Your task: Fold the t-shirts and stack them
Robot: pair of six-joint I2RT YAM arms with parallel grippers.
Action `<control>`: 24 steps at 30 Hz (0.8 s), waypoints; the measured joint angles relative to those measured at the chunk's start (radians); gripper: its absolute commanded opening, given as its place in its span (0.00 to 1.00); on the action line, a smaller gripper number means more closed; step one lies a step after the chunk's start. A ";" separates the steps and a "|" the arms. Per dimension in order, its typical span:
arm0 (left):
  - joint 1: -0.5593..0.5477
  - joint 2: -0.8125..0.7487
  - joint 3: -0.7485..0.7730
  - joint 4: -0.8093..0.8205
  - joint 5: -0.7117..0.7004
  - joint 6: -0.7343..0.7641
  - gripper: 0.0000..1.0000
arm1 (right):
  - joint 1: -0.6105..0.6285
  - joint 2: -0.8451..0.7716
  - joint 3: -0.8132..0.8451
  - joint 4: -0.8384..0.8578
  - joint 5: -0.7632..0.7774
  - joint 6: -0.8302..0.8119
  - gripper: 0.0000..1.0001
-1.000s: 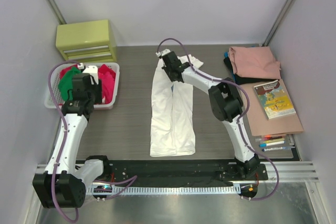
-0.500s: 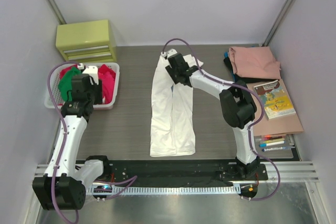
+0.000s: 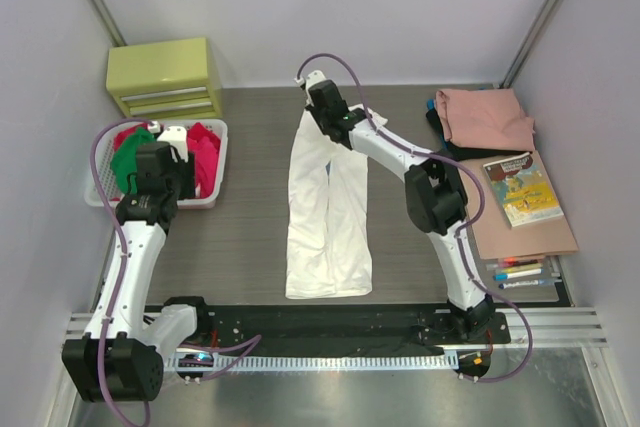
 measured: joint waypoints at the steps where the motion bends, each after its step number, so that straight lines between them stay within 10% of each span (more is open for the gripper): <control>1: 0.000 0.000 0.000 0.000 0.000 0.000 0.50 | 0.001 0.037 0.054 -0.010 -0.007 0.000 0.01; 24: 0.000 0.019 0.000 0.000 -0.003 0.016 0.50 | -0.015 0.104 -0.010 -0.068 0.042 -0.010 0.01</control>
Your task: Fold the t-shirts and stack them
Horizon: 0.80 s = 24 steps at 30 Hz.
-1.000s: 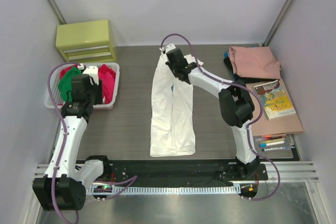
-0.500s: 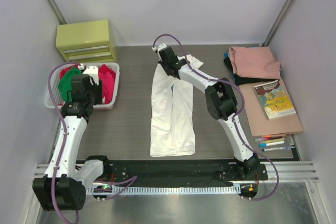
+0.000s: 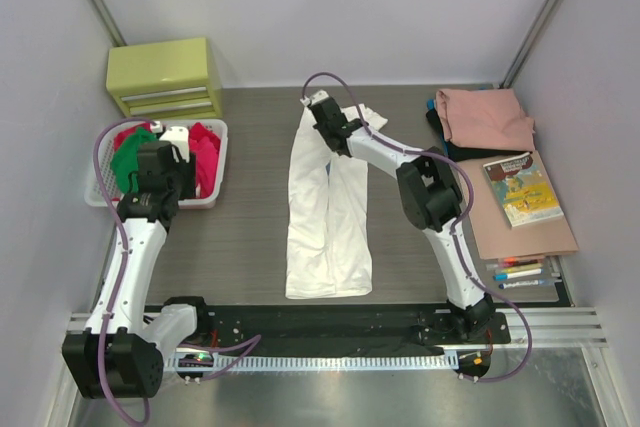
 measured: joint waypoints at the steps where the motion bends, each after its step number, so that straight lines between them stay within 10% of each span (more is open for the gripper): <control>1: 0.000 0.000 0.000 0.000 0.000 0.000 0.50 | -0.004 -0.005 -0.004 0.001 0.018 0.000 0.01; 24: 0.000 -0.003 -0.035 0.001 0.012 0.002 0.50 | -0.026 -0.250 -0.297 0.106 0.136 -0.031 0.01</control>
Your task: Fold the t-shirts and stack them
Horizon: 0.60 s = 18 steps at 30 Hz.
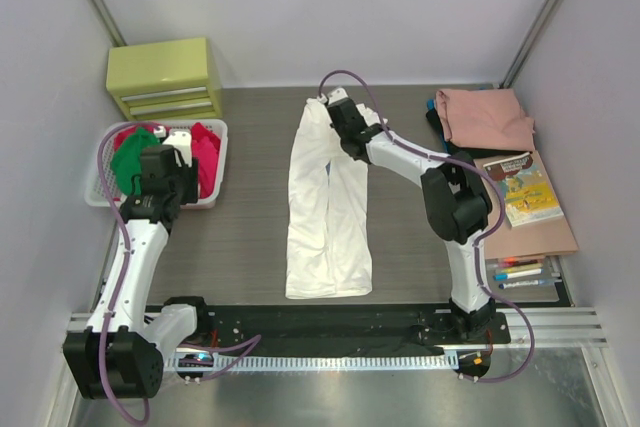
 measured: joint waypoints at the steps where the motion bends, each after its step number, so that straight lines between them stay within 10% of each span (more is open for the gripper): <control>1: 0.000 0.000 -0.001 0.000 0.000 0.000 0.50 | 0.004 0.000 0.006 0.003 -0.008 -0.001 0.01; 18: 0.000 -0.001 -0.002 -0.002 -0.002 0.004 0.50 | 0.040 0.342 0.468 -0.093 -0.139 0.018 0.01</control>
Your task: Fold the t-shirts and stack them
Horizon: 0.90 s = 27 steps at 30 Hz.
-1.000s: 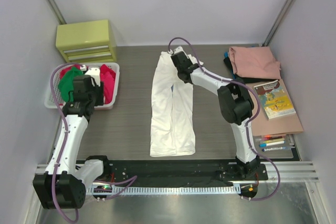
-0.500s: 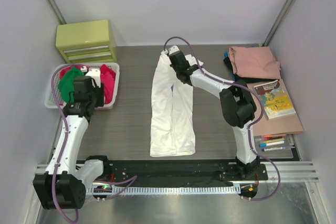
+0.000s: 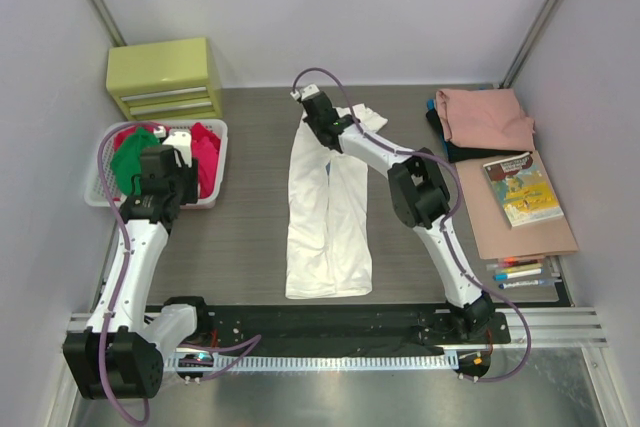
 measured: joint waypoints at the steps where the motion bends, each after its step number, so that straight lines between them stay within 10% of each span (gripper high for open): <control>1: 0.000 0.000 0.000 0.000 0.000 0.000 0.50 | -0.005 0.009 0.006 -0.010 -0.005 0.010 0.01; 20: 0.000 0.011 0.000 0.001 0.011 0.000 0.50 | -0.147 -0.337 -0.475 0.048 0.046 0.060 0.02; 25: 0.000 0.011 0.000 0.000 0.027 0.000 0.50 | -0.129 -0.415 -0.529 0.116 0.060 0.014 0.65; 27: 0.000 0.011 0.000 0.000 0.031 0.000 0.50 | -0.126 -0.431 -0.553 0.143 0.053 -0.014 0.70</control>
